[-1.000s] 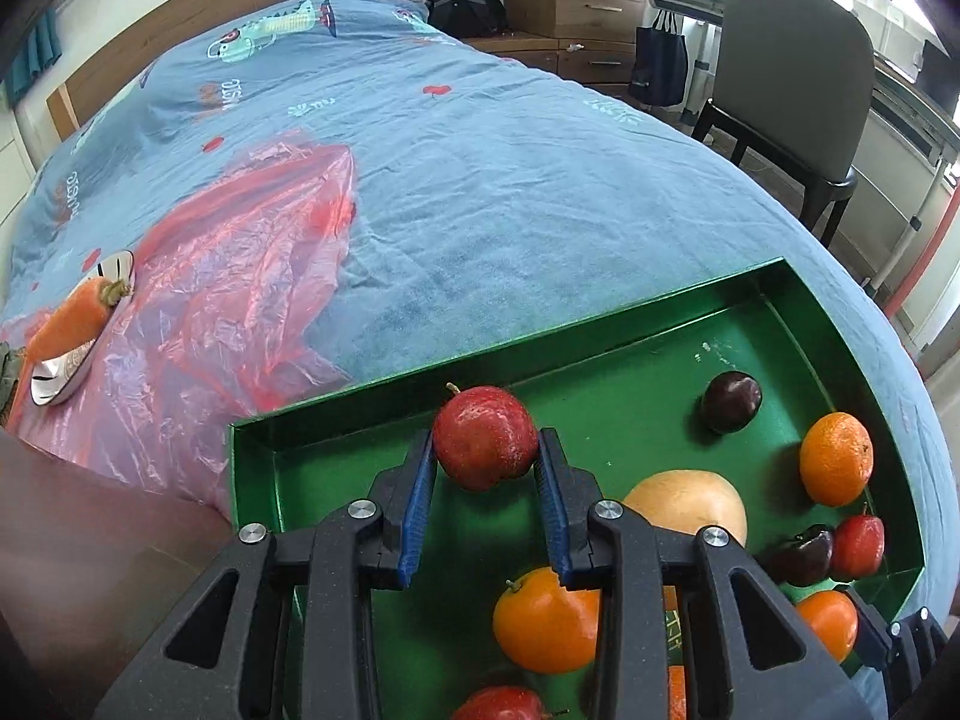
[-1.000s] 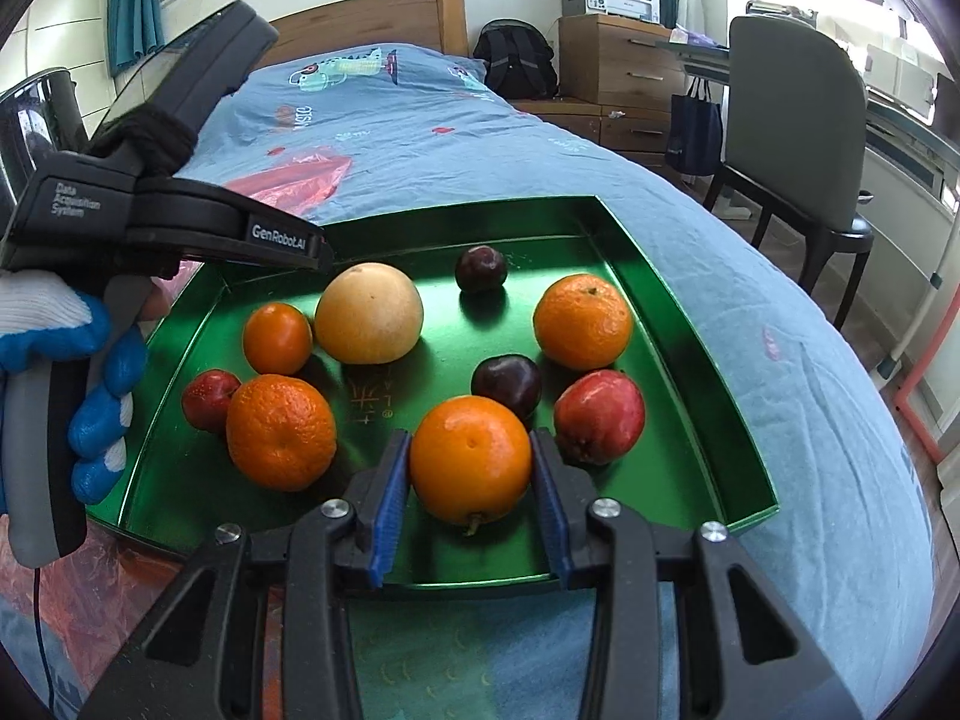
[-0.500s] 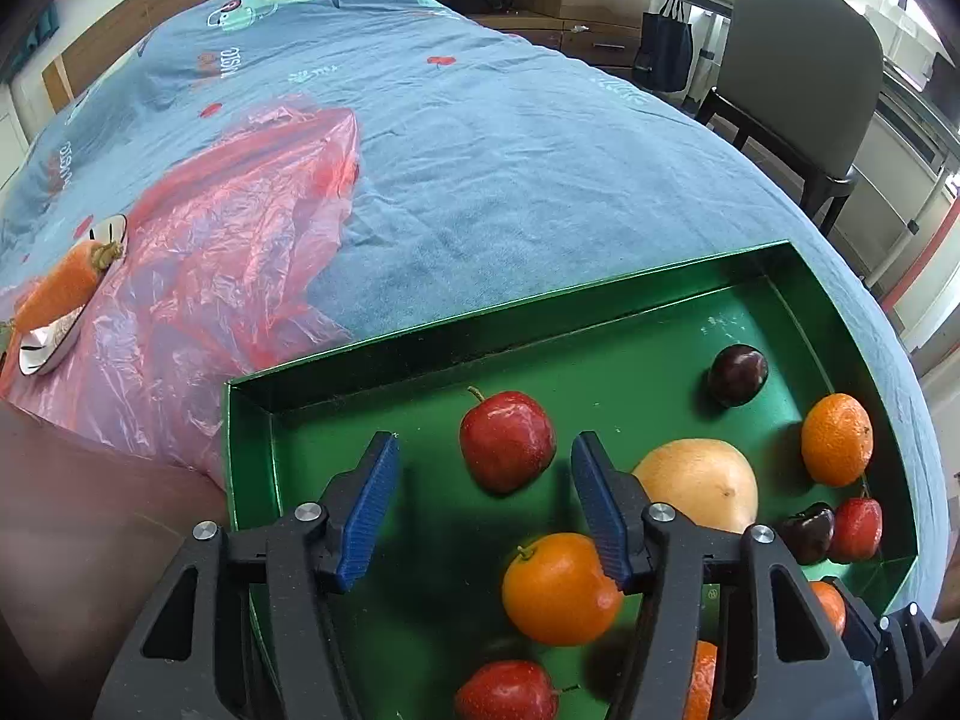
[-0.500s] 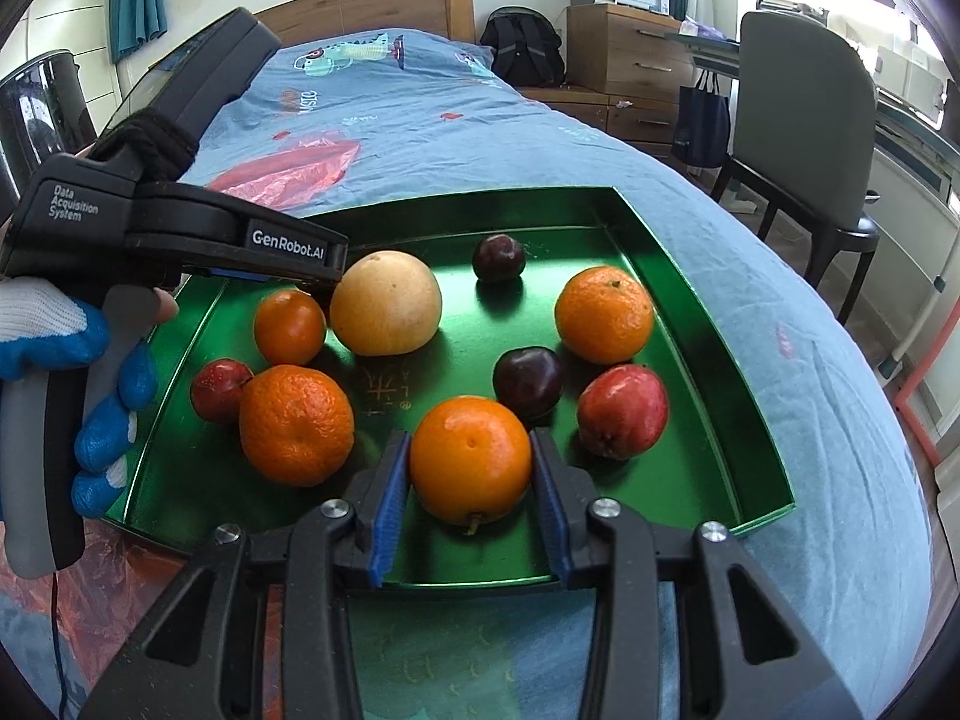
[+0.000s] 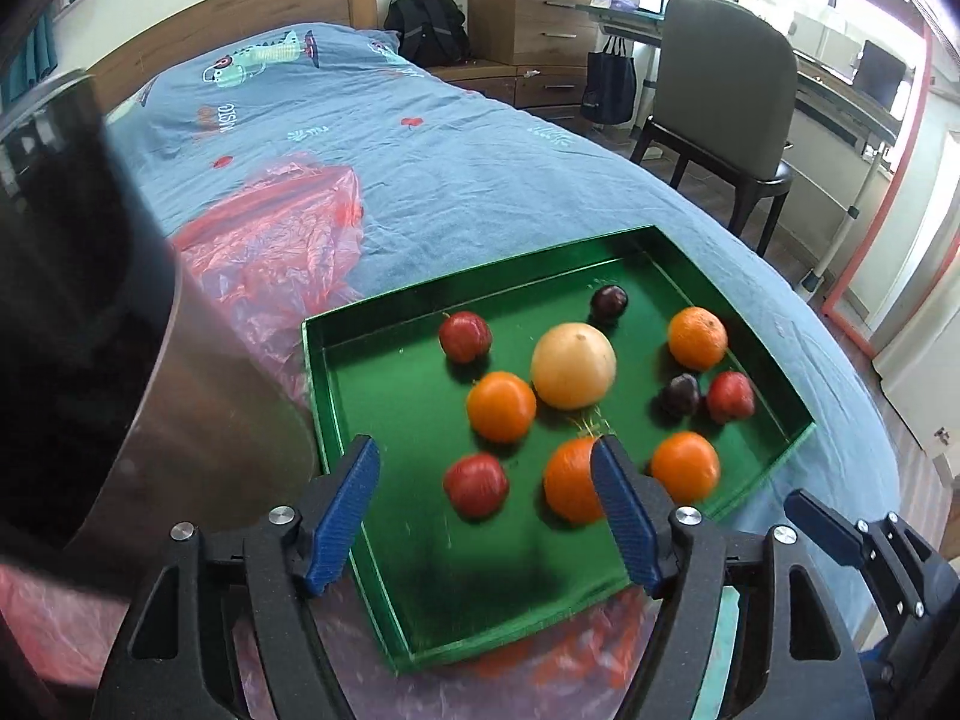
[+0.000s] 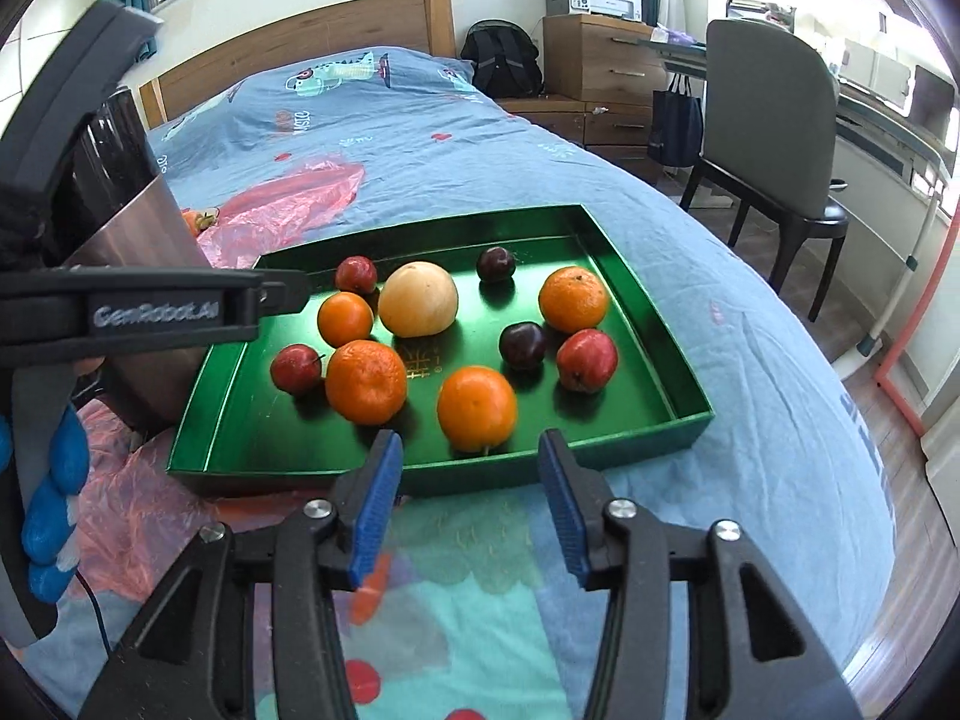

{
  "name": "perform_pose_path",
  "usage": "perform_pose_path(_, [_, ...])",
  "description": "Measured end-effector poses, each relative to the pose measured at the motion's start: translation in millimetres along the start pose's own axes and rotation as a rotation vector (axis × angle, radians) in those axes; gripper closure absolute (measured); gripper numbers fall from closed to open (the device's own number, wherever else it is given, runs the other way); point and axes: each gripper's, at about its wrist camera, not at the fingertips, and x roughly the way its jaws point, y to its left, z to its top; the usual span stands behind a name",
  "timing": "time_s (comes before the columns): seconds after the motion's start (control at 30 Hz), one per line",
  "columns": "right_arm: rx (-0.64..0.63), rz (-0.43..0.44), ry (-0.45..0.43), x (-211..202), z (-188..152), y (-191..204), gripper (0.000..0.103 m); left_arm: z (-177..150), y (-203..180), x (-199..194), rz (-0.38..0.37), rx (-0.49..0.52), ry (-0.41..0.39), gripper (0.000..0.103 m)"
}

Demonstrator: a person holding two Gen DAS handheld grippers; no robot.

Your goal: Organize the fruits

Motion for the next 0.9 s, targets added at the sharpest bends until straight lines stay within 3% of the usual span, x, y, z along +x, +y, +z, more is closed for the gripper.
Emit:
perform_pose_path(0.03, [0.005, 0.0, 0.001, -6.3, -3.3, 1.7, 0.04, -8.2, 1.3, -10.8, -0.007, -0.003, -0.009, 0.027])
perform_pose_path(0.17, [0.002, -0.003, 0.006, -29.2, -15.8, 15.0, 0.036, -40.2, 5.5, -46.2, -0.029, 0.013, -0.021, 0.027])
perform_pose_path(0.23, [0.001, 0.006, 0.01, -39.7, -22.5, 23.3, 0.031, -56.6, 8.1, -61.1, -0.001, 0.021, -0.028, 0.027])
perform_pose_path(0.5, [-0.024, 0.028, 0.005, -74.5, -43.9, 66.4, 0.028, -114.9, 31.4, -107.9, 0.019, 0.033, -0.044, 0.027])
perform_pose_path(0.57, [-0.028, 0.03, 0.003, -82.4, -47.8, 76.2, 0.02, -129.2, 42.6, -117.2, 0.024, 0.015, -0.045, 0.027])
perform_pose_path(0.7, [-0.038, 0.031, 0.003, -94.1, -56.6, 94.0, 0.015, -156.3, 65.5, -130.6, 0.055, -0.021, -0.038, 0.027])
perform_pose_path(0.77, [-0.043, 0.037, 0.006, -98.5, -60.9, 104.2, 0.0, -167.3, 74.6, -134.8, 0.088, -0.028, -0.031, 0.027])
perform_pose_path(0.9, [-0.068, 0.052, -0.002, -106.4, -65.7, 128.7, 0.0, -187.5, 99.5, -148.6, 0.123, -0.064, -0.046, 0.027])
